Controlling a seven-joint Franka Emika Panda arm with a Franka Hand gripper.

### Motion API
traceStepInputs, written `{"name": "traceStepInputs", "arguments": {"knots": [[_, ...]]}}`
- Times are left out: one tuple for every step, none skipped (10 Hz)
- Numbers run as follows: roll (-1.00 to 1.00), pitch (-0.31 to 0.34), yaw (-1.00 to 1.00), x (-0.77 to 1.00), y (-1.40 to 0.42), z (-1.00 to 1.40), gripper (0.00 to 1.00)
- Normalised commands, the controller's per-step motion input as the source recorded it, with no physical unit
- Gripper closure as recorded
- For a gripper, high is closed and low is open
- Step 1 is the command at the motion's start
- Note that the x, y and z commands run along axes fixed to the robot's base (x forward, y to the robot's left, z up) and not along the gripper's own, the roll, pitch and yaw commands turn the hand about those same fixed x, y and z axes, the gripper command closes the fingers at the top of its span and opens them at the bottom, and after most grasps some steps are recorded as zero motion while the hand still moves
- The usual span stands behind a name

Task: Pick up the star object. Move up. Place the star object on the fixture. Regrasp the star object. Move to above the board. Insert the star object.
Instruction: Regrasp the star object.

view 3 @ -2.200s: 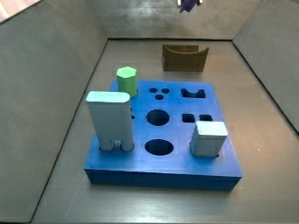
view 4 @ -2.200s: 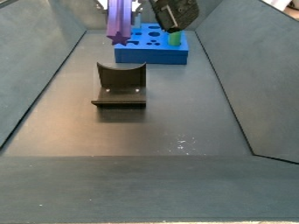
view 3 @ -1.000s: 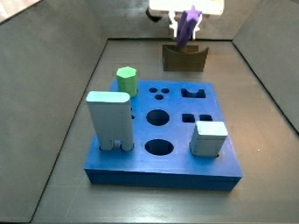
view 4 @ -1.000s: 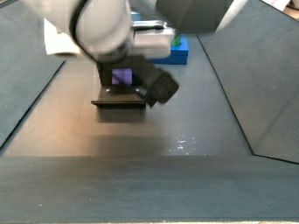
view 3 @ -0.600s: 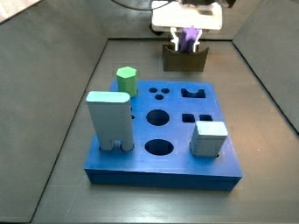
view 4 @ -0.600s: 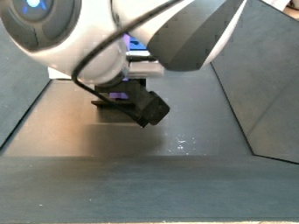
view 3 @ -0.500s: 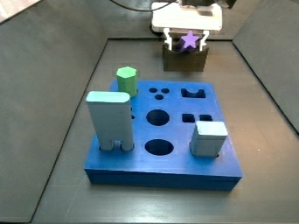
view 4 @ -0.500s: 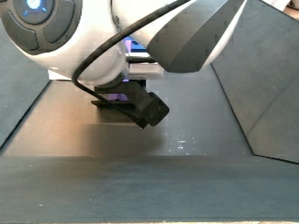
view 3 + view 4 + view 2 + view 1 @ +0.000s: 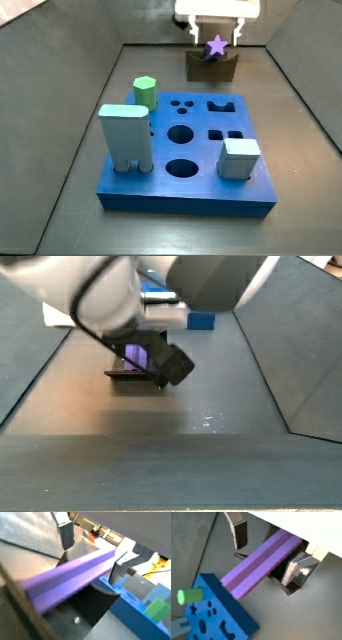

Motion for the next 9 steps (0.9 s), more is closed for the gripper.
{"name": "traceStepInputs", "arguments": {"knots": [[0.04, 0.043, 0.0, -0.03, 0.01, 1.0, 0.0], [0.05, 0.056, -0.01, -0.03, 0.01, 0.85, 0.0], [0.05, 0.064, -0.01, -0.03, 0.01, 0.7, 0.0], [0.05, 0.067, -0.02, -0.02, 0.01, 0.5, 0.0], [0.05, 0.067, -0.02, -0.02, 0.0, 0.35, 0.0], [1.0, 0.033, 0.02, -0.01, -0.93, 1.0, 0.0], [1.0, 0.031, 0.02, -0.01, -1.0, 0.98, 0.0], [1.0, 0.02, 0.01, -0.04, -1.0, 0.94, 0.0], [1.0, 0.012, 0.01, -0.07, -1.0, 0.9, 0.0]]}}
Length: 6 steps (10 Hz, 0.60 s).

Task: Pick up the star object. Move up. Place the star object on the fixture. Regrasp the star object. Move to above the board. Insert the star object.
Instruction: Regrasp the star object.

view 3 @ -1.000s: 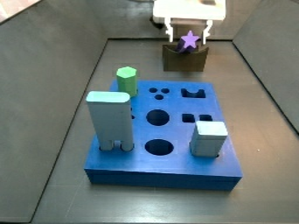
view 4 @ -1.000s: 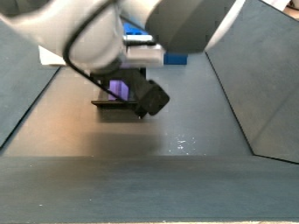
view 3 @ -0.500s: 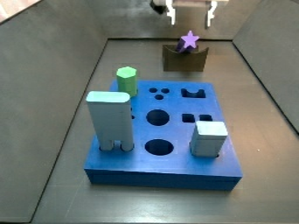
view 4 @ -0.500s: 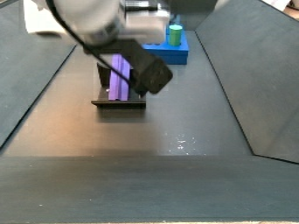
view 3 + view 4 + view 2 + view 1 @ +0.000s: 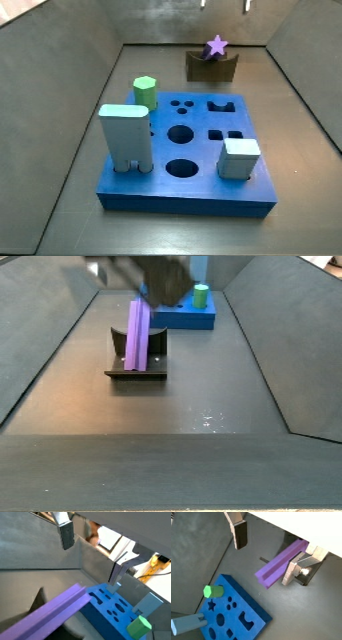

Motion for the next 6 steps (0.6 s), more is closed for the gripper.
{"name": "traceStepInputs", "arguments": {"knots": [[1.0, 0.008, 0.01, -0.08, -1.0, 0.84, 0.0], [1.0, 0.005, 0.02, -0.07, -0.91, 0.69, 0.0], [1.0, 0.003, 0.02, -0.04, -0.69, 0.41, 0.0], [1.0, 0.0, 0.02, -0.03, -0.51, 0.19, 0.0], [1.0, -0.004, 0.02, -0.01, -0.28, 0.02, 0.0], [1.0, -0.005, 0.02, -0.01, -0.16, 0.03, 0.0]]}}
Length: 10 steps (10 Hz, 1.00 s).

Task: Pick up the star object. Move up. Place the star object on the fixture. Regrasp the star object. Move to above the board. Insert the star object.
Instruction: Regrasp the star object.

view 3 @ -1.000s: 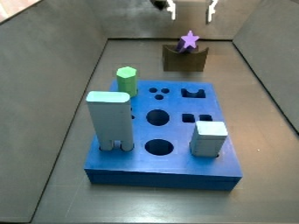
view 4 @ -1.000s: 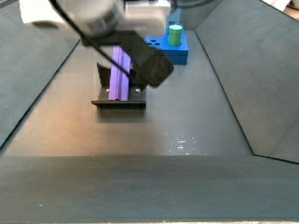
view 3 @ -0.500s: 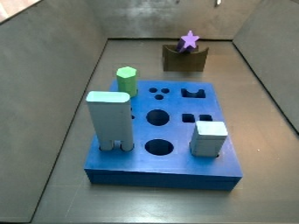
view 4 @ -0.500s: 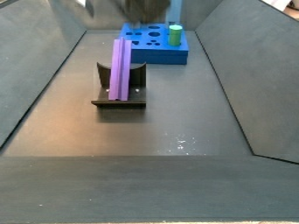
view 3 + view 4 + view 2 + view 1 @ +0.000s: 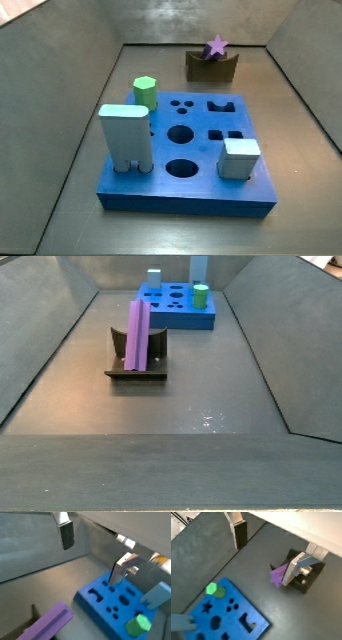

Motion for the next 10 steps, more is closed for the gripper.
{"name": "traceStepInputs", "arguments": {"knots": [[1.0, -0.008, 0.02, -0.03, -0.01, 0.04, 0.0], [1.0, -0.012, 0.02, -0.02, -0.03, 0.01, 0.0], [1.0, -0.017, 0.02, -0.01, -0.03, 0.0, 0.0], [1.0, -0.019, 0.02, -0.01, -0.02, 0.01, 0.0], [1.0, -0.023, 0.02, 0.0, -0.02, 0.01, 0.0], [1.0, -0.023, 0.02, 0.0, -0.02, 0.0, 0.0], [1.0, -0.021, 0.02, 0.0, -0.02, 0.0, 0.0], [1.0, -0.016, 0.03, 0.0, -0.01, 0.01, 0.0], [1.0, -0.007, 0.03, 0.01, -0.02, 0.01, 0.0], [1.0, 0.0, 0.03, 0.02, -0.02, 0.0, 0.0]]}}
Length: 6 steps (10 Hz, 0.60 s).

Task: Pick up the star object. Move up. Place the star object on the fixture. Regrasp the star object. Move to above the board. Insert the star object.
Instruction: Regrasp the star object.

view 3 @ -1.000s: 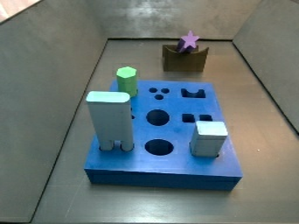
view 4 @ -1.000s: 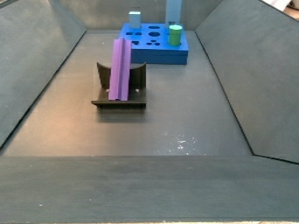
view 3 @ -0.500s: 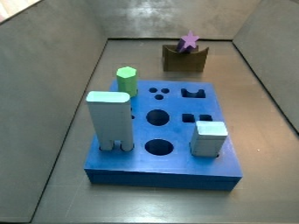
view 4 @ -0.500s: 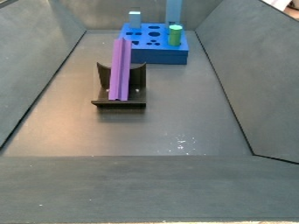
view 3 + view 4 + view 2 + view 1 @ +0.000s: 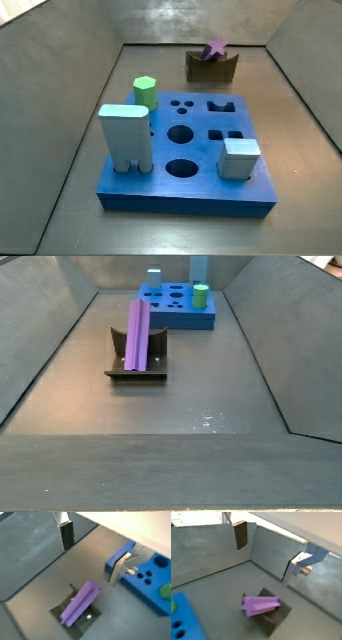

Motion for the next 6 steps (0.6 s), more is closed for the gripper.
{"name": "traceStepInputs", "arguments": {"knots": [[1.0, 0.013, 0.03, 0.03, -0.02, -0.01, 0.0], [1.0, 0.025, 0.03, 0.04, -0.02, 0.0, 0.0], [1.0, 0.039, 0.04, 0.05, -0.03, 0.0, 0.0], [1.0, 0.057, 0.04, 0.06, -0.03, 0.0, 0.0], [1.0, 0.087, 0.05, 0.08, -0.04, -0.01, 0.0], [1.0, 0.117, 0.07, 0.09, -0.04, -0.01, 0.0]]}}
